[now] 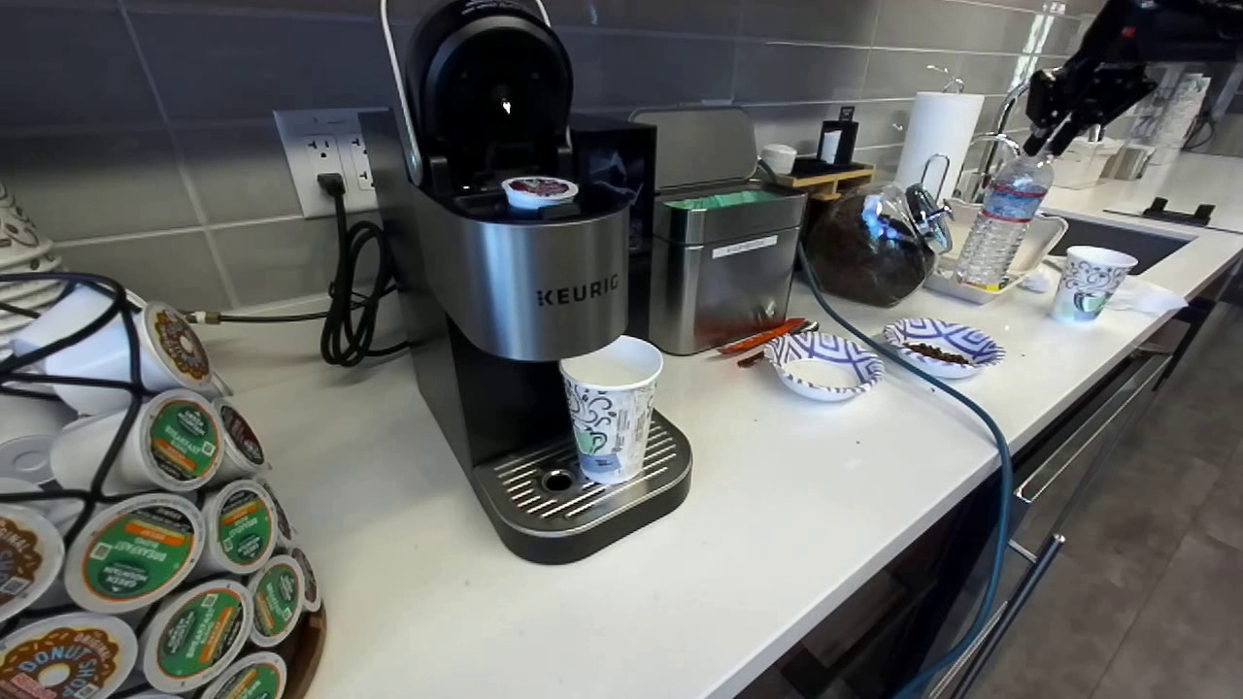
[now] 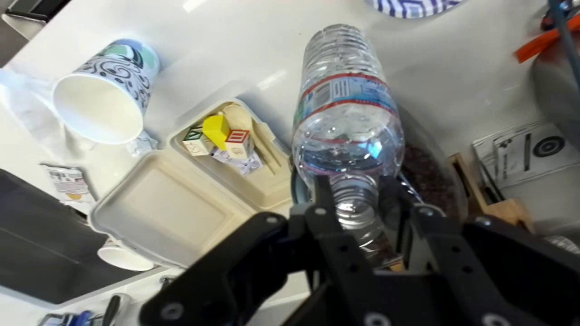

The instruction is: Move the cup and the bottle to the right

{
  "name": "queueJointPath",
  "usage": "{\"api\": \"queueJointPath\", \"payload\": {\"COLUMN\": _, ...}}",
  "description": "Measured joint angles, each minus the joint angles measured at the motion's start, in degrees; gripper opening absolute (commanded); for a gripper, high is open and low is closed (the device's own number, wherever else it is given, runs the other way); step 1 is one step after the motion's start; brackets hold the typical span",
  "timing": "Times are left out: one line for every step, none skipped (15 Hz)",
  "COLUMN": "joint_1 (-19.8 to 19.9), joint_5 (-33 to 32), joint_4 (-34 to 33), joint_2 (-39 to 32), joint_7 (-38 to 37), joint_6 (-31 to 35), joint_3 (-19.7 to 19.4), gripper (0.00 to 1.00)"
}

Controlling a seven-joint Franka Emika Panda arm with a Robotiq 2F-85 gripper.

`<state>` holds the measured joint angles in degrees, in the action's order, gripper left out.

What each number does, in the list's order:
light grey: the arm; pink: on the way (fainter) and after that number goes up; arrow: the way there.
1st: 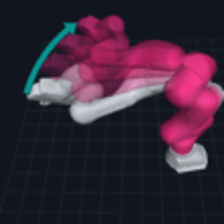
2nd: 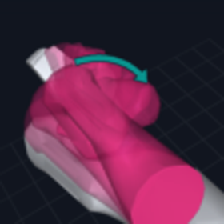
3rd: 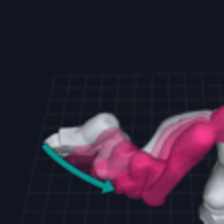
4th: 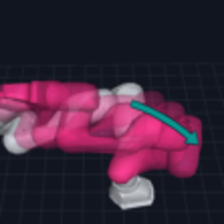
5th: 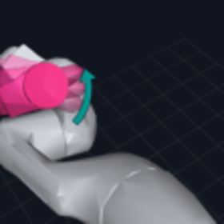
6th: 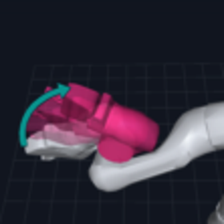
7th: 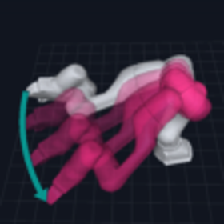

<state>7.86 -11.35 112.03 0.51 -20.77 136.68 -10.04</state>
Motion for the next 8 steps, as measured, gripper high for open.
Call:
{"api": "queueJointPath", "payload": {"joint_1": 0.5, "joint_5": -2.2, "joint_4": 1.5, "joint_2": 0.2, "joint_7": -2.5, "joint_6": 1.6, "joint_3": -0.1, "gripper": 0.08}}
{"api": "queueJointPath", "payload": {"joint_1": 1.0, "joint_5": -4.4, "joint_4": 2.6, "joint_2": 0.3, "joint_7": -4.9, "joint_6": 2.6, "joint_3": -0.3, "gripper": 0.08}}
{"api": "queueJointPath", "payload": {"joint_1": 1.5, "joint_5": -6.6, "joint_4": 3.5, "joint_2": 0.3, "joint_7": -7.3, "joint_6": 3.3, "joint_3": -0.5, "gripper": 0.08}}
{"api": "queueJointPath", "payload": {"joint_1": 1.9, "joint_5": -8.4, "joint_4": 4.3, "joint_2": 0.2, "joint_7": -9.5, "joint_6": 3.6, "joint_3": -0.6, "gripper": 0.08}}
{"api": "queueJointPath", "payload": {"joint_1": 2.3, "joint_5": -9.7, "joint_4": 4.8, "joint_2": 0.2, "joint_7": -11.2, "joint_6": 3.7, "joint_3": -0.7, "gripper": 0.08}}
{"api": "queueJointPath", "payload": {"joint_1": 2.5, "joint_5": -10.5, "joint_4": 5.3, "joint_2": 0.1, "joint_7": -12.6, "joint_6": 3.7, "joint_3": -0.8, "gripper": 0.08}}
{"api": "queueJointPath", "payload": {"joint_1": 2.6, "joint_5": -10.9, "joint_4": 5.7, "joint_2": -0.1, "joint_7": -13.7, "joint_6": 3.7, "joint_3": -0.8, "gripper": 0.08}}
{"api": "queueJointPath", "payload": {"joint_1": 2.7, "joint_5": -11.0, "joint_4": 5.9, "joint_2": -0.3, "joint_7": -14.6, "joint_6": 3.7, "joint_3": -0.8, "gripper": 0.08}}
